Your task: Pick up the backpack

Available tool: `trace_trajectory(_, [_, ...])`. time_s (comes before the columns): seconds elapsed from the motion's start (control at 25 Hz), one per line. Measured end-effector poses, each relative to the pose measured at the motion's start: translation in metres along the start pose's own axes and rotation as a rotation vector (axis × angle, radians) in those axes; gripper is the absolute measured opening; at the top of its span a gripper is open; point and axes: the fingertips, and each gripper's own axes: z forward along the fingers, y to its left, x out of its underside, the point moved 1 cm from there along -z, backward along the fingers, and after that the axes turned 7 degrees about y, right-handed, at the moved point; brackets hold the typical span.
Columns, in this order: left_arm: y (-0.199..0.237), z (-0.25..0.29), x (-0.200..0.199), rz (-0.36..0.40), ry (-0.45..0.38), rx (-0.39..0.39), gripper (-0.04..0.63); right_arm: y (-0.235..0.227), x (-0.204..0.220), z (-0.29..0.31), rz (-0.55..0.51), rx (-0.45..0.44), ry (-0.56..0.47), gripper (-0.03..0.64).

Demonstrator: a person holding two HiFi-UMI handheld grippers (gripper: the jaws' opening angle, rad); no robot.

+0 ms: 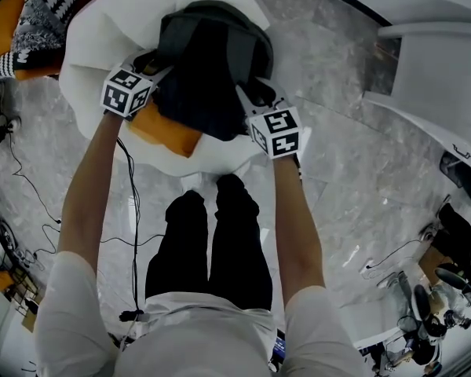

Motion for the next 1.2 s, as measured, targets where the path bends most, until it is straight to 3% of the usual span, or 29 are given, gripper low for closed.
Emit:
trace_trajectory(0.24, [-0.005, 0.006, -0.002, 0.025, 0.01, 0.006, 0.201, 0.004, -0.005, 0.015, -0.007, -0.017, -0.005, 0.101])
trace_trajectory(0.56, [-0.022, -0.014, -0.005, 0.03, -0.006, 0.029, 0.11, 0.017, -0.02, 0.006, 0.02, -0.053, -0.028, 0.094])
trace_trajectory(1.2, [-0.058, -0.079, -0.05, -0.042, -0.078, 0.092, 0.078, 0.05, -0.066, -0.049, 0.082, -0.097, -0.062, 0.064])
